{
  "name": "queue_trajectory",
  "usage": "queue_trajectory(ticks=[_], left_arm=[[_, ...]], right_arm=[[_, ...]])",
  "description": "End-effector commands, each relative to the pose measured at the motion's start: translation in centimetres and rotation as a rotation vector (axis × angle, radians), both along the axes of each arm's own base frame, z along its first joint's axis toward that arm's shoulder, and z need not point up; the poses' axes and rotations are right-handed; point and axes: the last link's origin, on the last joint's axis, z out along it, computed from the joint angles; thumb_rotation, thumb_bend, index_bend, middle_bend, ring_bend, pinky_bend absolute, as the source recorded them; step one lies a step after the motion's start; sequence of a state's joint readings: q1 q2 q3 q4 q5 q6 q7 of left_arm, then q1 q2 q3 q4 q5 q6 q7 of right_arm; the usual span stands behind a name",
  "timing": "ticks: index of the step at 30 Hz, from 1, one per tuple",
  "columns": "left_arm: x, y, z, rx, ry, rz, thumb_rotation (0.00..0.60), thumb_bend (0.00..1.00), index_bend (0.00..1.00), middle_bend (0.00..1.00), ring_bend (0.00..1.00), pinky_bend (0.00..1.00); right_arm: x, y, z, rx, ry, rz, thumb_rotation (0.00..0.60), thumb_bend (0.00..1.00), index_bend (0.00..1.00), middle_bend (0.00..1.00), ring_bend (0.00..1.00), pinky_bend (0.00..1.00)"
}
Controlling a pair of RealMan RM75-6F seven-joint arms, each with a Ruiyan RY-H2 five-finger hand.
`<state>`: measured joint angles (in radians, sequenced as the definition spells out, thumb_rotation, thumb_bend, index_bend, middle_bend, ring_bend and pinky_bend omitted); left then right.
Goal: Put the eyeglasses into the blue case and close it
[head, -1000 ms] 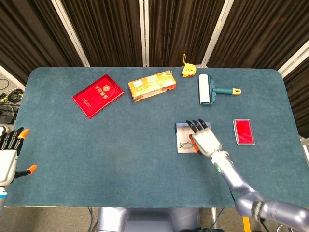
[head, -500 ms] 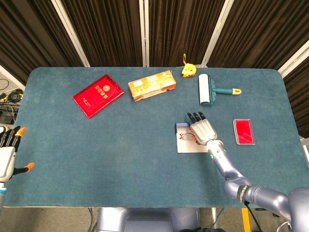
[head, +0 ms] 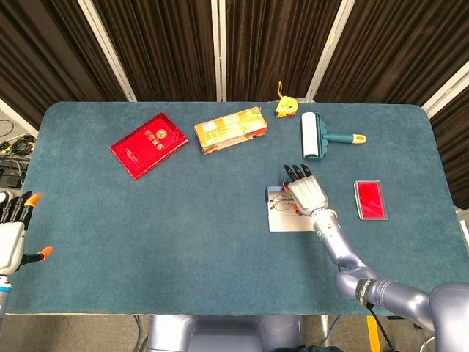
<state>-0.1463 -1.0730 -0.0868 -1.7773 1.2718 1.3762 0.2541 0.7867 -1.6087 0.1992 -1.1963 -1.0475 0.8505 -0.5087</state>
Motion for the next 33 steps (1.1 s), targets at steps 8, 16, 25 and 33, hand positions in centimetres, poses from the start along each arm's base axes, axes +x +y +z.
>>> queue_trajectory(ticks=[8, 16, 25, 33], left_arm=[[0.0, 0.0, -0.1, -0.002, 0.002, 0.001, 0.600, 0.00, 0.00, 0.00, 0.00, 0.00], [-0.2, 0.2, -0.1, -0.002, 0.003, 0.008, 0.600, 0.00, 0.00, 0.00, 0.00, 0.00], [-0.5, 0.4, -0.1, -0.002, 0.004, 0.022, 0.600, 0.00, 0.00, 0.00, 0.00, 0.00], [-0.8, 0.6, -0.3, -0.005, 0.006, 0.039, 0.600, 0.00, 0.00, 0.00, 0.00, 0.00]], right_arm=[[-0.2, 1.2, 0.5, 0.000, -0.013, 0.013, 0.600, 0.00, 0.00, 0.00, 0.00, 0.00], [0.3, 0.8, -1.0, 0.004, -0.028, 0.012, 0.600, 0.00, 0.00, 0.00, 0.00, 0.00], [0.9, -0.5, -2.0, -0.019, -0.021, 0.005, 0.600, 0.00, 0.00, 0.00, 0.00, 0.00], [1.0, -2.4, -2.3, -0.057, 0.020, -0.002, 0.600, 0.00, 0.00, 0.00, 0.00, 0.00]])
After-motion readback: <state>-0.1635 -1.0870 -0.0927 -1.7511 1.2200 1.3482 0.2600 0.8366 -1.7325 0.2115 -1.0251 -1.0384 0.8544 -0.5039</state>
